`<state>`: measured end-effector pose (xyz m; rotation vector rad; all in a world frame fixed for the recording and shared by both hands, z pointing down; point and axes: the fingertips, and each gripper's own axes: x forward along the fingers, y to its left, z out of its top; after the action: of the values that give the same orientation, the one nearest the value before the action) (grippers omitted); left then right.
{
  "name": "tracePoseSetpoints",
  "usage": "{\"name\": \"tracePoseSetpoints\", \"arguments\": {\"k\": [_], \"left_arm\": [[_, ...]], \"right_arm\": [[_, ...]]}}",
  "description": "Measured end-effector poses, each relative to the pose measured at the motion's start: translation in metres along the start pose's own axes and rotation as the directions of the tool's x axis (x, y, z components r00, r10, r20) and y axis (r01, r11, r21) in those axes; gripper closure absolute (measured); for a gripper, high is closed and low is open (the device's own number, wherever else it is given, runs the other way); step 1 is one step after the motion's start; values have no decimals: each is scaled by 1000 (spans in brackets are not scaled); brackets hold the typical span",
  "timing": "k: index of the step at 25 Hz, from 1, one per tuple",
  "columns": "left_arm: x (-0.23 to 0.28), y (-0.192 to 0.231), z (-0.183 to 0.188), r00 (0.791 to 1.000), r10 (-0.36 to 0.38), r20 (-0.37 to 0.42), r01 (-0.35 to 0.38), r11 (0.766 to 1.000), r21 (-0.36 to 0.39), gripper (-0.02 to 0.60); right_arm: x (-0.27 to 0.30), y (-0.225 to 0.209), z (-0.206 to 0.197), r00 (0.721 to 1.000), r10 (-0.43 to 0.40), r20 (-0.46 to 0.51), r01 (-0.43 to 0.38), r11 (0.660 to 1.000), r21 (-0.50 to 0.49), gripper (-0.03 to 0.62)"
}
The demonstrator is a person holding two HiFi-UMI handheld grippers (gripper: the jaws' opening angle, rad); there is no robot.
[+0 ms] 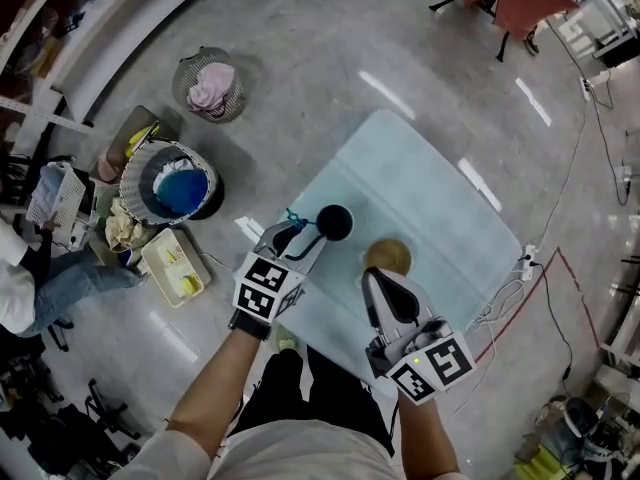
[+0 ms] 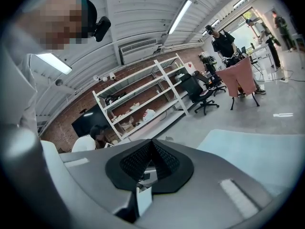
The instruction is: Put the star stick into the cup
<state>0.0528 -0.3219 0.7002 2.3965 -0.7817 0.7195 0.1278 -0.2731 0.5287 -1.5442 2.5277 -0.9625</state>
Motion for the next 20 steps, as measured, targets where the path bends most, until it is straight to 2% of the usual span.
{"name": "tracePoseSetpoints", "arguments": {"k": [8, 20], "left_arm": [[-12, -1, -19, 1000, -10, 1, 10, 998, -64, 439], [-94, -35, 32, 988, -31, 149, 40, 998, -52, 442]], "right_arm": [[0, 15, -11, 1000, 4, -12, -4, 1000, -26, 582], [-4, 61, 11, 999, -24, 25, 26, 994, -110, 582]]}}
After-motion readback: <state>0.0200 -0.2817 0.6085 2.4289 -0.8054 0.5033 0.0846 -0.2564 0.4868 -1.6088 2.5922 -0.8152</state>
